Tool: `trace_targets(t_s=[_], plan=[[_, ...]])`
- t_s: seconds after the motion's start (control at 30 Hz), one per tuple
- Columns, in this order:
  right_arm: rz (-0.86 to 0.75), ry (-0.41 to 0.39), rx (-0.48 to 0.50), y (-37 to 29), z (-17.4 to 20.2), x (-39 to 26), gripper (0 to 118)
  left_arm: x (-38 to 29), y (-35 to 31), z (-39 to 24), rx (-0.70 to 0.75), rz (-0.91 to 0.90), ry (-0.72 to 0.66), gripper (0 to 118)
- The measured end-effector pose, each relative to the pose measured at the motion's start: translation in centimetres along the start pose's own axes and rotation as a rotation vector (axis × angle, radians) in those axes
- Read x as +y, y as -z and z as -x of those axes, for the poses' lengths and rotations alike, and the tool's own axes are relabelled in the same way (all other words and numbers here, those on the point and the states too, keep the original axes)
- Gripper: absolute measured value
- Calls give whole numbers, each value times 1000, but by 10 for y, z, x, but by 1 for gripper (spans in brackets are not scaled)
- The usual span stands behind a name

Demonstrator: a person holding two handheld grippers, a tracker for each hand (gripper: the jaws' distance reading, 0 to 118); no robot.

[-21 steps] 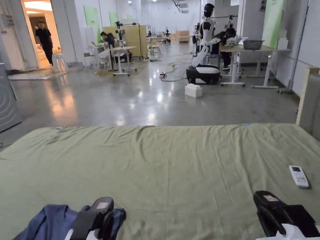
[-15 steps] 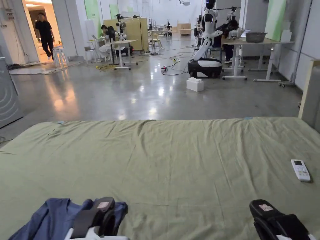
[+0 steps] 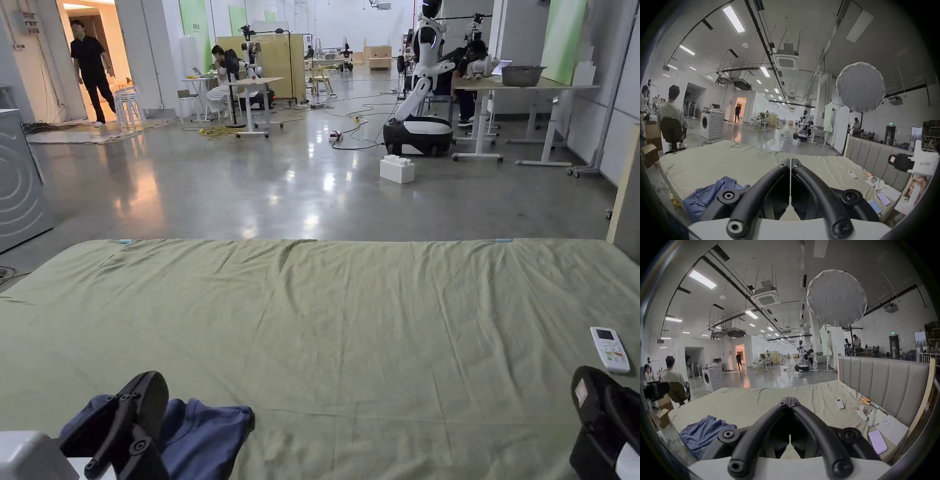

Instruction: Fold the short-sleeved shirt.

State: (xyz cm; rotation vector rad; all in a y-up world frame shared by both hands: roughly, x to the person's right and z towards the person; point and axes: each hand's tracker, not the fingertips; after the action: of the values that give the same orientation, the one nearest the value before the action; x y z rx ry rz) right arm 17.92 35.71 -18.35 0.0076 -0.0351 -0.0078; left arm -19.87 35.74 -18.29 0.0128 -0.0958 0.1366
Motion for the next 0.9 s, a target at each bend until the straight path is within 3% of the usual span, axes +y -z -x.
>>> trace_targets(t_s=[0.07,0.17,0.33,0.9], plan=[[40,28,24,1,4,-5,0,5,0,-9,3,-16,48,1],[-5,-53,38,-1,12,0,0,10,3,-12,6,-16,73,1],[36,22,46,-1,8,-8,0,6,6,-17,6,-6,23,1],[69,15,69,-2,5,-12,0,3,7,-15,3,26,56,1]])
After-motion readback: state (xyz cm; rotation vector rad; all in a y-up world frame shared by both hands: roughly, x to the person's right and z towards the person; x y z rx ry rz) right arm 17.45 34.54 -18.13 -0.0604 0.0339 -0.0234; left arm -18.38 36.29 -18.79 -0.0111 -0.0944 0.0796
